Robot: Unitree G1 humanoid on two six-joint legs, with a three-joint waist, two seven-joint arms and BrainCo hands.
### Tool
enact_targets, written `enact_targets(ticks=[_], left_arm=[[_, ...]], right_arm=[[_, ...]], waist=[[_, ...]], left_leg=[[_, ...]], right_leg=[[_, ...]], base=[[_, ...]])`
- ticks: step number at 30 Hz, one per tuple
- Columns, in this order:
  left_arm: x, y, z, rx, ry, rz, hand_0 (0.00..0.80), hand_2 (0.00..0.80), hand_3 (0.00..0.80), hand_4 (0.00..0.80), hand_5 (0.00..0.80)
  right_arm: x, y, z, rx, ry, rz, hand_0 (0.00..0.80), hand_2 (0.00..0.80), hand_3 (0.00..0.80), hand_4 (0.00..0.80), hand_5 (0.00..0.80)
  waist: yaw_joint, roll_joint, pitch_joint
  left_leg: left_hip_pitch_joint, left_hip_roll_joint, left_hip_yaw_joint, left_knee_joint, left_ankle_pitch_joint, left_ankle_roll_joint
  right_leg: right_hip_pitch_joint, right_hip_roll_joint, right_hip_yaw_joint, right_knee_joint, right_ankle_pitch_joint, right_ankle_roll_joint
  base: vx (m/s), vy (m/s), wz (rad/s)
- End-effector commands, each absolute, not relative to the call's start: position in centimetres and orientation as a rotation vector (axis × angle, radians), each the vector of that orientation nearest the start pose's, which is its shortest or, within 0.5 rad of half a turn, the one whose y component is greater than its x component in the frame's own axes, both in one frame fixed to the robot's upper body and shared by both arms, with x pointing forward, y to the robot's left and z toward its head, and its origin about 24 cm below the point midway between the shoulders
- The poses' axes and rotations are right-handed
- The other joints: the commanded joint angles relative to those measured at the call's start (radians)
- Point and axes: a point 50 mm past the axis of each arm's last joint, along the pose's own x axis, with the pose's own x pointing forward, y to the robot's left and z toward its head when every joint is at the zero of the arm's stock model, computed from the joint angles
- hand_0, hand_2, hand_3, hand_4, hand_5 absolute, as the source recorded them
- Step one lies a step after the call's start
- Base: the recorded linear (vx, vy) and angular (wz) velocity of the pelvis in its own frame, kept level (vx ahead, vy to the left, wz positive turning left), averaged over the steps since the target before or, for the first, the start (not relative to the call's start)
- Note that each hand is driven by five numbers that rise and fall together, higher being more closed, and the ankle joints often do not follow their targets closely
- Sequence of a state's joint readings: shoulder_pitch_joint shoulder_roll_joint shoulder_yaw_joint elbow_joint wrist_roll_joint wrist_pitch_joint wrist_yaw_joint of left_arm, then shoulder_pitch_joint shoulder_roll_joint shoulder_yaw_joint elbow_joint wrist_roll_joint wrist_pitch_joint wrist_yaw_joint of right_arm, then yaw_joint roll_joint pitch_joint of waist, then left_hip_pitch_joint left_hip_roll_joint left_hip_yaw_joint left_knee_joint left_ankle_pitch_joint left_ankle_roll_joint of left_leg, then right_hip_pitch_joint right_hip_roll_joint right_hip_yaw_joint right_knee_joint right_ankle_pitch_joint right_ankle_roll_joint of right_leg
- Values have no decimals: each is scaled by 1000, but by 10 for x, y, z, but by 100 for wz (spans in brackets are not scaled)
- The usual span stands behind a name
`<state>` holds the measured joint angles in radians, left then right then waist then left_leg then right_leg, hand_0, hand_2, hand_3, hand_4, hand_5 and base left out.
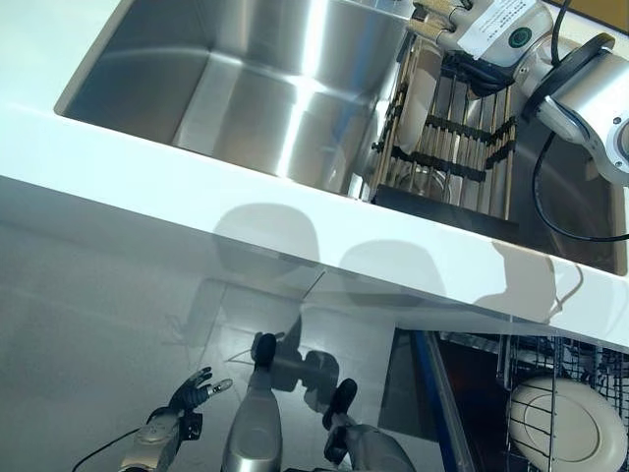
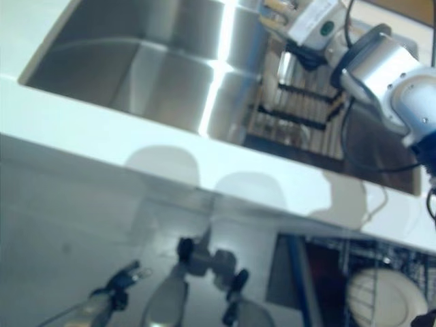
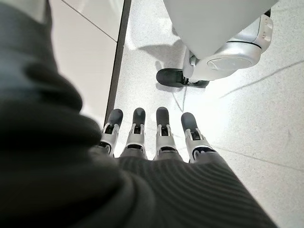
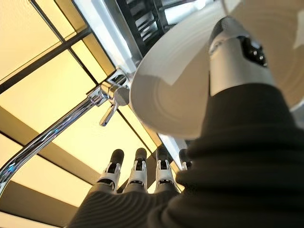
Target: Take plates into dishwasher
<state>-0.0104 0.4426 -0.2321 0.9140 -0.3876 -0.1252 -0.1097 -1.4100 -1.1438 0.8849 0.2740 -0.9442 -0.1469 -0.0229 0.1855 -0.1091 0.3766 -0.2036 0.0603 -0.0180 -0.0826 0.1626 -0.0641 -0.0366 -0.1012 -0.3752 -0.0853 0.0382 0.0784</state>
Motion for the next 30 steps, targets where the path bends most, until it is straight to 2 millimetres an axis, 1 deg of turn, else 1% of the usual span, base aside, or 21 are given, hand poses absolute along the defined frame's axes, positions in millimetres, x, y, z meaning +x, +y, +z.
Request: enact_targets(ticks=[1, 7, 8, 11, 13, 14, 15, 17, 18, 19, 21, 26, 30], left_arm=[[169, 277, -99, 93, 725, 80, 0, 0, 0, 0, 0], [169, 274, -99, 74, 721, 81, 0, 0, 0, 0, 0], [169, 274, -99, 73, 720, 80, 0, 0, 0, 0, 0], [169, 273, -99, 65, 718, 80, 0, 0, 0, 0, 0], [169, 272, -100, 60, 719, 81, 0, 0, 0, 0, 0], [169, 272, -100, 58, 718, 82, 0, 0, 0, 0, 0], [169, 271, -100, 54, 718, 83, 0, 0, 0, 0, 0], [169, 270, -100, 42, 717, 86, 0, 0, 0, 0, 0], [169, 270, -100, 36, 717, 89, 0, 0, 0, 0, 0], [169, 270, -100, 35, 718, 89, 0, 0, 0, 0, 0], [169, 269, -101, 31, 719, 88, 0, 0, 0, 0, 0], [167, 265, -103, 15, 720, 90, 0, 0, 0, 0, 0], [167, 263, -103, 9, 723, 92, 0, 0, 0, 0, 0]], right_arm=[[334, -175, 374, -2467, -800, -193, 0, 0, 0, 0, 0], [340, -177, 366, -2519, -748, -160, 0, 0, 0, 0, 0], [341, -177, 365, -2520, -744, -161, 53, 53, 53, 53, 53], [342, -177, 365, -2517, -741, -160, 56, 56, 56, 56, 56], [343, -177, 365, -2519, -737, -158, 173, 173, 173, 173, 173], [343, -176, 365, -2521, -737, -160, 276, 276, 276, 276, 276], [344, -176, 365, -2520, -736, -162, 420, 420, 420, 420, 420], [344, -176, 365, -2525, -739, -164, 511, 511, 511, 511, 511], [345, -176, 366, -2522, -740, -174, 643, 643, 643, 643, 643], [346, -176, 366, -2527, -739, -182, 800, 800, 800, 800, 800], [347, -175, 368, -2532, -736, -195, 800, 800, 800, 800, 800], [349, -174, 379, -2538, -755, -275, 800, 800, 800, 800, 800], [348, -178, 387, -2538, -752, -324, 800, 800, 800, 800, 800]], waist=[[32, -10, 16], [36, -4, 19], [36, -3, 19], [36, -1, 20], [36, 1, 20], [37, 1, 20], [38, 2, 19], [39, 5, 19], [40, 6, 18], [41, 7, 17], [42, 9, 17], [47, 19, 12], [49, 23, 3]], left_leg=[[37, 28, 13, -5, -94, 4], [36, 28, 14, -5, -93, 4], [35, 28, 14, -5, -92, 4], [32, 28, 15, -5, -91, 4], [32, 27, 15, -5, -91, 4], [31, 27, 15, -5, -90, 3], [30, 27, 14, -5, -90, 3], [28, 25, 14, -5, -89, 4], [29, 25, 13, -5, -90, 4], [29, 25, 13, -5, -90, 4], [29, 25, 12, -5, -90, 3], [26, 23, 12, -5, -89, 0], [28, 21, 12, -5, -89, 0]], right_leg=[[-32, -57, -4, 11, 58, 81], [-33, -57, -7, 11, 57, 78], [-33, -57, -8, 11, 57, 78], [-37, -58, -7, 11, 58, 78], [-37, -58, -7, 11, 58, 78], [-37, -58, -7, 10, 58, 78], [-37, -58, -7, 9, 59, 78], [-38, -59, -7, 9, 59, 78], [-38, -60, -8, 9, 59, 78], [-38, -60, -9, 9, 59, 78], [-38, -60, -10, 8, 59, 78], [-37, -60, -12, 5, 58, 76], [-33, -61, -13, 3, 57, 76]], base=[[0, 0, 0], [0, 0, 0], [0, 0, 0], [0, 0, 0], [0, 0, 0], [0, 0, 0], [0, 0, 0], [0, 0, 0], [0, 0, 0], [0, 0, 0], [0, 0, 0], [0, 0, 0], [0, 0, 0]])
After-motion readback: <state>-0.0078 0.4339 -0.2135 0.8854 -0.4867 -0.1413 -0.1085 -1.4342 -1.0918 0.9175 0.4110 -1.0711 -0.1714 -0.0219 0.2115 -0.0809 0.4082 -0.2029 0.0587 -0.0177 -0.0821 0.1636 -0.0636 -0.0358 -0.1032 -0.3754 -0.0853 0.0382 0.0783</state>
